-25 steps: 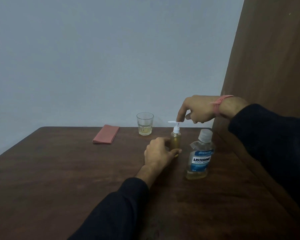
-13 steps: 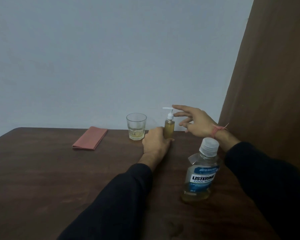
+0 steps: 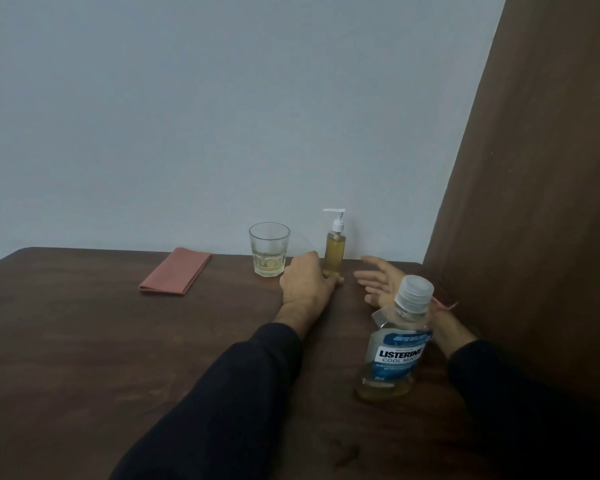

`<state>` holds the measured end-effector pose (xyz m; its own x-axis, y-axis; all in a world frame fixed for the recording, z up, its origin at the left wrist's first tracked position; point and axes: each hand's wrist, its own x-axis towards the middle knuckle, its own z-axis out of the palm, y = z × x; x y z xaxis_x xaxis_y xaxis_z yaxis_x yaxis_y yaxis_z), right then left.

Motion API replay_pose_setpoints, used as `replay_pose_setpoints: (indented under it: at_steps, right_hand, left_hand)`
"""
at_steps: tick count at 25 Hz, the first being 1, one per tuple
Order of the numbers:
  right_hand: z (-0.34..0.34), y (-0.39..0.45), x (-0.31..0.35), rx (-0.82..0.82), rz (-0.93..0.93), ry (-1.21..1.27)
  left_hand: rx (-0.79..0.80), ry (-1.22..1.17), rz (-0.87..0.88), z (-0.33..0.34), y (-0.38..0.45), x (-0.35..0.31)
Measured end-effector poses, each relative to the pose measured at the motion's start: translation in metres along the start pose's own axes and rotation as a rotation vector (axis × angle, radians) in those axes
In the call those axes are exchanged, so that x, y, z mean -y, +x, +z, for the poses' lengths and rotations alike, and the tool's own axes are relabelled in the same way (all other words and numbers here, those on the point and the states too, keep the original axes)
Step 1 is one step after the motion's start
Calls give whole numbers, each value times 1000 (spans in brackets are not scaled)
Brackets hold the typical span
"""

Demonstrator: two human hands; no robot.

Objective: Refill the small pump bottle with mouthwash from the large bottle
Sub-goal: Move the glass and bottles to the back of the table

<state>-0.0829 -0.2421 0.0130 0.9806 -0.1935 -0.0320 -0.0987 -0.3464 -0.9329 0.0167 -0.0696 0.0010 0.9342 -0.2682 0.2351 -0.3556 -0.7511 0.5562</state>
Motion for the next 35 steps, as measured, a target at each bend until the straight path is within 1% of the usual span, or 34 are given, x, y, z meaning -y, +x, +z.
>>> replay_pose_setpoints:
  at_steps: [1,2,4,6,8,10,11,12,13,15,16,18,21,25,32,35]
  right_hand:
    - [0,-11,0,2,-3,14]
    - [0,-25,0,-29,14,51]
    - [0,-63,-6,-91,-31,32]
    - [-2,-105,-11,-101,-57,11]
    - [-4,-138,-14,-118,-16,57]
    - [-3,-162,-13,-70,9,69]
    - [-2,-171,-12,-29,13,77]
    - [-1,-180,-13,10,14,81]
    - [1,-188,-12,42,9,71]
    - [8,-198,-10,28,-2,13]
    - [12,-199,-10,-19,-14,-18]
    - [17,-195,-11,-137,-49,-65]
    - [11,-176,-11,-259,-22,-146]
    - [-12,-132,-15,-347,50,-182]
    - [-51,-35,-32,-436,24,-119]
    - [-63,-5,-38,-465,-5,-75]
  left_hand:
    - [8,-1,7,-5,-10,2]
    - [20,-7,26,-12,-23,4]
    - [85,-74,87,-27,-53,11]
    - [233,-212,154,-43,-84,20]
    - [445,-311,220,-59,-114,29]
    - [642,-357,265,-75,-139,35]
    - [700,-370,276,-82,-150,35]
    - [716,-381,292,-85,-160,33]
    - [681,-386,307,-86,-168,29]
    - [518,-358,315,-81,-179,18]
    - [444,-340,315,-77,-181,11]
    - [372,-314,298,-67,-178,0]
    - [336,-281,238,-51,-160,-19]
    - [312,-268,147,-25,-117,-41]
    - [228,-187,148,25,-28,-69]
    - [216,-165,169,42,1,-79]
